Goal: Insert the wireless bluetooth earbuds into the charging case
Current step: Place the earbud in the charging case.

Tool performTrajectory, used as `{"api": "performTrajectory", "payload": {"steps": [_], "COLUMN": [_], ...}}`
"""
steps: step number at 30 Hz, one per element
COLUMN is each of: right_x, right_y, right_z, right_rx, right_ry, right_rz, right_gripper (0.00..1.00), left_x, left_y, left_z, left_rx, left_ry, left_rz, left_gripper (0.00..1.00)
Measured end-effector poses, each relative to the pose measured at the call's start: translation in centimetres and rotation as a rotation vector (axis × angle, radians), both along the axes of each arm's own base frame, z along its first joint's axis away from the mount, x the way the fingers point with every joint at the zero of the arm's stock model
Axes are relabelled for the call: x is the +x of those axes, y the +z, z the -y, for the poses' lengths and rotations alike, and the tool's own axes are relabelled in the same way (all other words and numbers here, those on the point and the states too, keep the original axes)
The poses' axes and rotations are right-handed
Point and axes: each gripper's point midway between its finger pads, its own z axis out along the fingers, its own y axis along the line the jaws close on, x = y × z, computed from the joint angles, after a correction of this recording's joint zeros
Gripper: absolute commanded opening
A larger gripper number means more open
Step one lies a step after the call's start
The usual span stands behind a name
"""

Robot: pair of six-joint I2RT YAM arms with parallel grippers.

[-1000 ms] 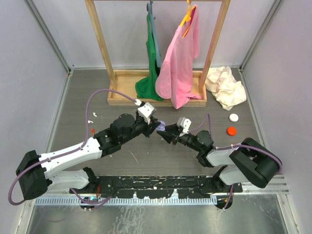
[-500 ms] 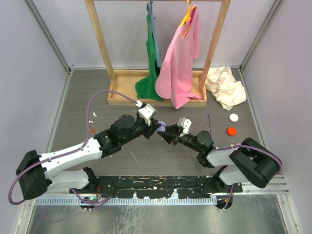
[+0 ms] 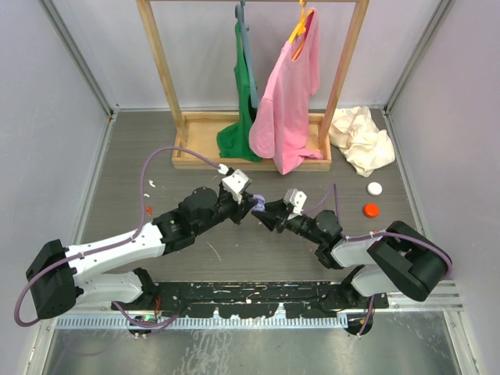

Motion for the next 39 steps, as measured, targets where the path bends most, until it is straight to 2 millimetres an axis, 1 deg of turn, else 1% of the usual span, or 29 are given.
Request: {"api": "performTrajectory", "payload": {"steps": [11, 25, 33, 39], "right_x": [0.0, 0.0, 0.0, 0.1], "right_y": [-0.1, -0.1, -0.1, -0.2], "right_z": [0.1, 0.1, 0.2, 0.3], "right_rx": [0.0, 0.002, 0.002, 0.001], "right_ry": [-0.006, -0.006, -0.011, -0.02], "right_rz": [-0.002, -0.001, -0.002, -0.005], "right_gripper": [0.13, 0.13, 0.13, 0.13], "left_x": [-0.2, -0.7, -0.9, -1.3], "left_y": [-0.2, -0.1, -0.1, -0.6], "left_z": [0.1, -0.1, 0.1, 0.5], "left_rx": [-0.013, -0.022, -0.02, -0.013], "left_ry": [0.0, -0.012, -0.017, -0.036], "left_rz": [0.012, 0.021, 0.019, 0.009], "left_gripper": [0.11, 0.22, 0.25, 0.26]}}
